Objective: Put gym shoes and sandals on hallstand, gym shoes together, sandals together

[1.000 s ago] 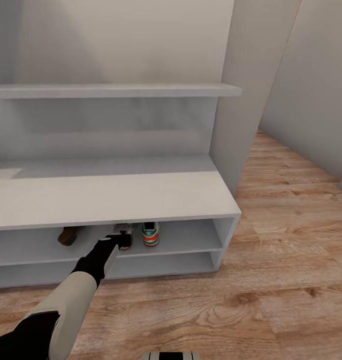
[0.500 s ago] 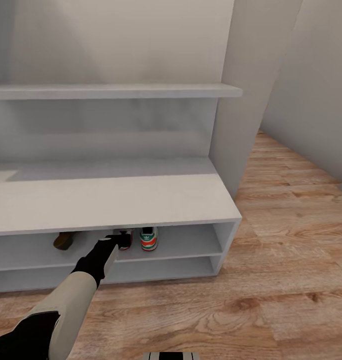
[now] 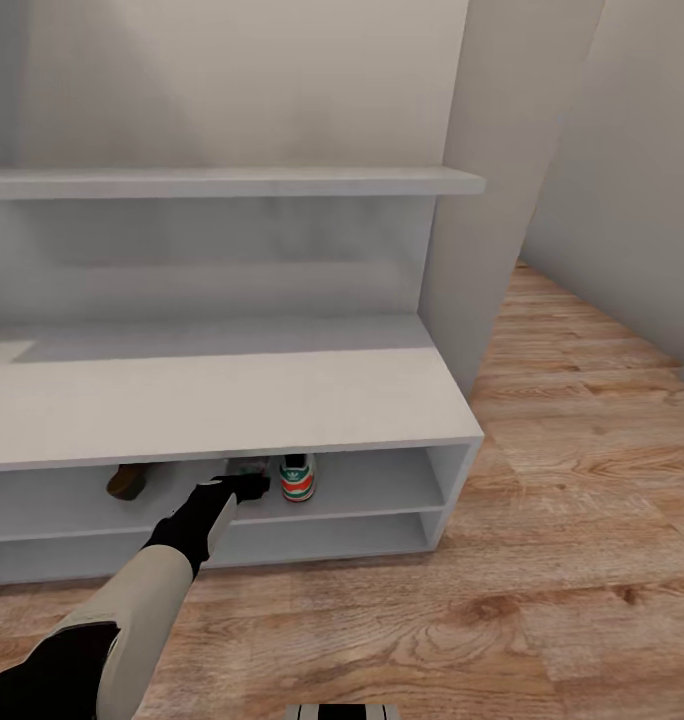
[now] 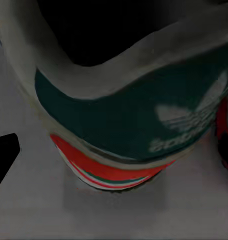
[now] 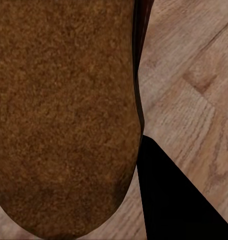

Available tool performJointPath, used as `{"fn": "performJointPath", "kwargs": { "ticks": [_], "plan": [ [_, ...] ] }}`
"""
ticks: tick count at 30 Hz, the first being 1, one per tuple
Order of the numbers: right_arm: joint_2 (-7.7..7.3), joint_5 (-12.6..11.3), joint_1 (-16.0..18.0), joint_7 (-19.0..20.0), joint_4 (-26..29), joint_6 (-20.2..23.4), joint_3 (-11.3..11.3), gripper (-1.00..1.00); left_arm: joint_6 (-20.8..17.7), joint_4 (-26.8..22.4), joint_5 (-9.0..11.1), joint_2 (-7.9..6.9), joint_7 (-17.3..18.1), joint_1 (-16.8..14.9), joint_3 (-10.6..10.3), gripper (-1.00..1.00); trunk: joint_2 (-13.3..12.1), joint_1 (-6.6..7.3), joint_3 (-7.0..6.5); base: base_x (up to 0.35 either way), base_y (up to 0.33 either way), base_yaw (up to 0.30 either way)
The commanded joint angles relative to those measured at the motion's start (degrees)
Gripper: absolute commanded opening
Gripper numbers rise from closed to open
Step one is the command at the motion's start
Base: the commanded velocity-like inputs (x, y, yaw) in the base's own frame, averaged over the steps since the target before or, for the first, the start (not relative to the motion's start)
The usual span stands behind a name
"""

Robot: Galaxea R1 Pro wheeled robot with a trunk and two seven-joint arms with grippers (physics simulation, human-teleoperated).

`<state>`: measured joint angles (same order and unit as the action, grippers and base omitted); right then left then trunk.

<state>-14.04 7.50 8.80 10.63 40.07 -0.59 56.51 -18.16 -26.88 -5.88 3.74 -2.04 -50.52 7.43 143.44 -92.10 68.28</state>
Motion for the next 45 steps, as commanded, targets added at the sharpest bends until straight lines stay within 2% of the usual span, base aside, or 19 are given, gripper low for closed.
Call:
{"fn": "performJointPath", "kwargs": {
  "ticks": [1,9,24,32,34,36,39,40,41,43,45],
  "plan": [
    [0.02,0.41,0.08,0.43,-0.03,-0.03,0.38,-1.00,-0.29,-0.10,-0.56,0.03,0.11,-0.01,0.39,1.00,0.02,0.01,0.04,0.000,0.000,0.000],
    [0.06,0.41,0.08,0.38,-0.08,-0.03,0.41,-1.00,-0.29,-0.10,-0.54,-0.05,0.12,-0.01,0.32,1.00,0.02,0.01,0.04,-0.067,0.000,0.000],
    [0.05,0.41,0.08,0.37,-0.13,-0.03,0.36,-1.00,-0.07,-0.10,-0.53,-0.15,0.25,0.06,0.33,1.00,0.02,0.01,0.04,-0.321,0.029,0.000],
    [0.06,0.41,0.08,0.36,-0.83,-0.09,0.39,-1.00,3.89,-0.02,-0.48,-0.39,0.78,0.71,0.56,1.00,0.02,0.01,0.04,-0.296,0.190,0.000],
    [0.06,0.41,0.08,0.35,-1.18,-0.19,0.43,-1.00,5.73,-0.13,-0.51,-0.63,0.96,2.98,0.63,1.00,0.02,0.01,0.04,-0.277,0.220,0.000],
    [0.06,0.41,0.08,0.35,-1.23,-0.20,0.43,-1.00,6.52,-0.15,-0.52,-0.80,1.17,3.87,0.64,1.00,0.02,0.01,0.04,-0.276,0.222,0.000],
    [0.06,0.41,0.08,0.35,-1.28,-0.25,0.44,-1.00,9.78,-0.18,-0.53,-1.93,3.90,6.78,0.60,1.00,0.02,0.01,0.04,-0.275,0.223,0.000],
    [0.06,0.41,0.08,0.37,-1.31,-0.29,0.43,-1.00,12.98,-0.14,-0.51,-3.32,8.58,9.51,0.66,1.00,0.02,0.01,0.04,-0.275,0.223,0.000],
    [0.06,0.41,0.08,0.40,-1.34,-0.36,0.40,-1.00,14.54,-0.13,-0.49,-4.22,11.25,10.99,0.69,1.00,0.02,0.01,0.04,-0.275,0.223,0.000],
    [0.06,0.41,0.08,0.41,-1.36,-0.40,0.38,-1.00,16.05,-0.12,-0.43,-5.26,13.87,12.47,0.74,1.00,0.02,0.01,0.04,-0.275,0.223,0.000],
    [0.06,0.41,0.08,0.43,-1.38,-0.44,0.37,-1.00,19.34,-0.06,-0.12,-7.51,18.86,15.45,0.92,1.00,0.02,0.01,0.04,-0.275,0.223,0.000]
  ]
}}
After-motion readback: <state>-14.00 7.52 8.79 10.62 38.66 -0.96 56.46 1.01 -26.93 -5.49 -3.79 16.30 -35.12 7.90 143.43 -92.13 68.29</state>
